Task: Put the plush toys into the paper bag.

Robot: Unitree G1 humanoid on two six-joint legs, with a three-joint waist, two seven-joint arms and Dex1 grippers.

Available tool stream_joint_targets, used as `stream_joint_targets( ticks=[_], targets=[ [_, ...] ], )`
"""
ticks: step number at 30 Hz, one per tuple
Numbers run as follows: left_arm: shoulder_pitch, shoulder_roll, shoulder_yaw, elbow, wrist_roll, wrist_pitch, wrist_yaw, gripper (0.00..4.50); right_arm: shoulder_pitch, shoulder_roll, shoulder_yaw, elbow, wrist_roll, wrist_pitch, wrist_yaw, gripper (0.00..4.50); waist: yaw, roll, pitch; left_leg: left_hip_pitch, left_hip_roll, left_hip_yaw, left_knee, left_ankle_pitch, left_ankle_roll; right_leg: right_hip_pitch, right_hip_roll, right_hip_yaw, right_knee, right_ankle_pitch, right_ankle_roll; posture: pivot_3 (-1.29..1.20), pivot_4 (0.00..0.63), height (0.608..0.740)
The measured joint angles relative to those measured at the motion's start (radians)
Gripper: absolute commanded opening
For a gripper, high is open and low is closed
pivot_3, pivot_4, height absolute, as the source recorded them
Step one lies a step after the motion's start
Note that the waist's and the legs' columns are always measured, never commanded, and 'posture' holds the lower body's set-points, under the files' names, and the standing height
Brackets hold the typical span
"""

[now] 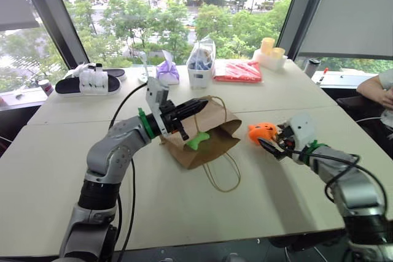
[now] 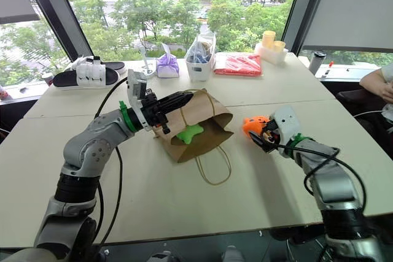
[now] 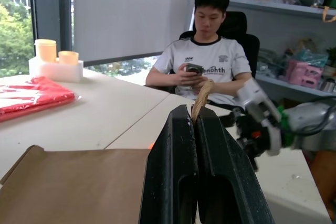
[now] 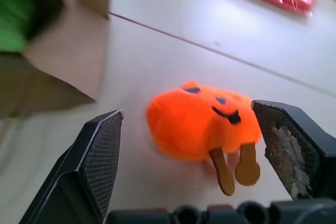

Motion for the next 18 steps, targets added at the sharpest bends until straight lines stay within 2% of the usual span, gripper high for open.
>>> stream_joint_targets(
  ticks=[5, 6, 9, 12, 15, 18],
  targets=[
    [-0.007, -0.001, 0.000, 0.002, 0.008, -0.010, 0.000, 0.00, -0.162, 0.104, 0.019, 0.361, -0.030, -0.175, -0.026, 4.23, 0.000, 0.000, 0.000, 0.000, 0.000, 0.000, 0.000, 0.000, 0.000, 0.000, 0.000, 0.000, 0.000, 0.000, 0.000, 0.00, 0.150, 0.740],
    [-0.008, -0.002, -0.001, 0.002, 0.009, -0.010, 0.000, 0.00, -0.190, 0.105, 0.018, 0.418, -0.038, -0.208, -0.034, 4.00, 0.000, 0.000, 0.000, 0.000, 0.000, 0.000, 0.000, 0.000, 0.000, 0.000, 0.000, 0.000, 0.000, 0.000, 0.000, 0.00, 0.150, 0.740],
    [-0.008, -0.001, 0.000, 0.002, 0.018, -0.013, 0.003, 0.00, -0.241, 0.110, 0.010, 0.515, -0.049, -0.276, -0.058, 2.96, 0.001, 0.000, 0.000, 0.000, 0.000, 0.000, 0.000, 0.000, 0.000, 0.000, 0.000, 0.000, -0.001, 0.000, 0.000, 0.00, 0.150, 0.740],
    [-0.008, -0.001, 0.000, 0.002, 0.021, -0.016, 0.004, 0.00, -0.254, 0.110, 0.002, 0.543, -0.049, -0.301, -0.067, 1.38, 0.000, 0.000, 0.000, 0.000, 0.000, 0.000, 0.000, 0.000, 0.000, 0.000, 0.000, 0.000, -0.001, 0.000, 0.000, 0.00, 0.150, 0.740],
    [-0.008, -0.002, 0.000, 0.002, 0.021, -0.019, 0.003, 0.00, -0.249, 0.109, -0.001, 0.541, -0.049, -0.306, -0.067, 0.07, -0.001, 0.000, 0.000, 0.000, 0.000, 0.000, 0.000, 0.000, 0.000, 0.000, 0.000, 0.000, 0.000, 0.000, 0.000, 0.00, 0.150, 0.740],
    [-0.011, -0.004, 0.000, 0.011, 0.022, -0.031, 0.002, 0.00, -0.193, 0.101, -0.010, 0.421, -0.028, -0.245, -0.052, 0.07, 0.000, 0.000, 0.000, 0.000, 0.000, 0.000, -0.001, 0.000, 0.000, 0.000, 0.000, 0.000, 0.000, 0.000, 0.000, 0.00, 0.150, 0.740]
  ],
)
